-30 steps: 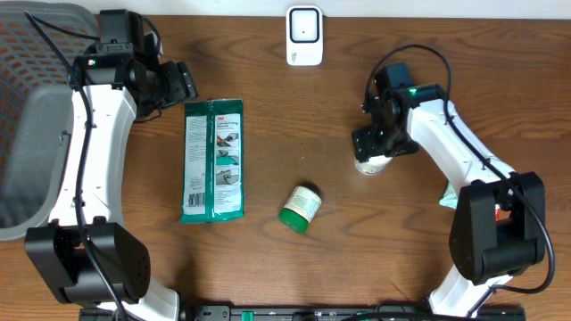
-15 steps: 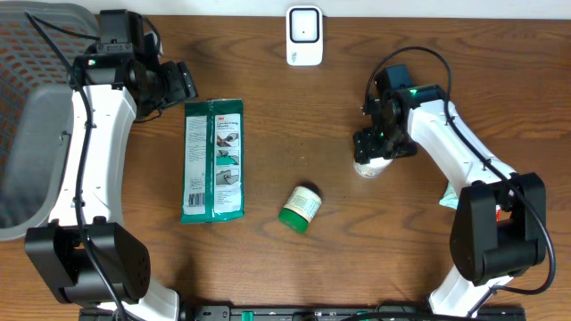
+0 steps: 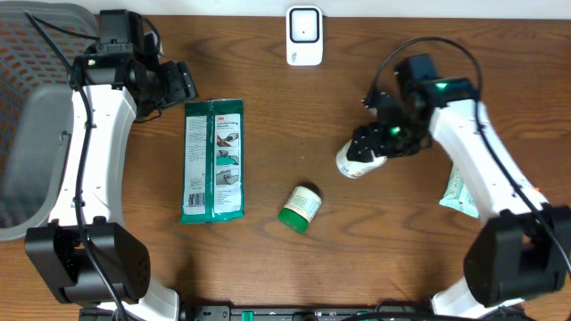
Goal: Scan the item barcode
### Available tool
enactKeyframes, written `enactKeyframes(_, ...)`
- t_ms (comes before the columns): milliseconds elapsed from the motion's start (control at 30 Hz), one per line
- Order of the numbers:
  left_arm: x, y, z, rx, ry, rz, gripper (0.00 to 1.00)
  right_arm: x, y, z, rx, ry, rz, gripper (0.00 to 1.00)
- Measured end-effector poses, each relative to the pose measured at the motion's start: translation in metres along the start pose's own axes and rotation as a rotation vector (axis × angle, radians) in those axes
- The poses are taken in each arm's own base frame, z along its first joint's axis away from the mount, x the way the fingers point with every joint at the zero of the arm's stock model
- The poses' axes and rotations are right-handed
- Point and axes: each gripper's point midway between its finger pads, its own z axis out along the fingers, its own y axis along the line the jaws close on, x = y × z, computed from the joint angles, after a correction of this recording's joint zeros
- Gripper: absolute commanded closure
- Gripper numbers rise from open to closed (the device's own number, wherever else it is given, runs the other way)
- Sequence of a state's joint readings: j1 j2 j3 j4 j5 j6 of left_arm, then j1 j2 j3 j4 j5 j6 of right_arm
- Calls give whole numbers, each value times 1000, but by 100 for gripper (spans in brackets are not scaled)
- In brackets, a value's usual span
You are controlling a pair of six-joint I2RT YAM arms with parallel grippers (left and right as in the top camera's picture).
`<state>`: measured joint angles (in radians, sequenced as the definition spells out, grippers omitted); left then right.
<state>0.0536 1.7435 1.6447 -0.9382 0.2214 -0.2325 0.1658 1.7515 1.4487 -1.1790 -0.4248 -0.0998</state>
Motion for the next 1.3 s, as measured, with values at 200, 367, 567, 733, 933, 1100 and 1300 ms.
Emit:
enactKeyframes(200, 0, 0, 0, 0, 0, 0, 20, 8, 5, -16, -167, -18, -92, 44)
enactKeyframes(367, 0, 0, 0, 0, 0, 0, 20, 10, 12, -23, -255, -48, -212, 43)
enactKeyframes(567, 0, 0, 0, 0, 0, 0, 20, 15, 22, -26, -307, -69, -397, 41)
enactKeyframes(733, 0, 0, 0, 0, 0, 0, 20, 21, 27, -27, -334, -80, -535, 41)
enactKeyframes(933, 0, 0, 0, 0, 0, 0, 20, 24, 30, -28, -347, -91, -634, 40)
enactKeyframes(1100, 0, 0, 0, 0, 0, 0, 20, 24, 30, -29, -347, -101, -695, 40)
enactKeyframes(1300, 0, 0, 0, 0, 0, 0, 19, 24, 30, -29, -345, -104, -715, 53)
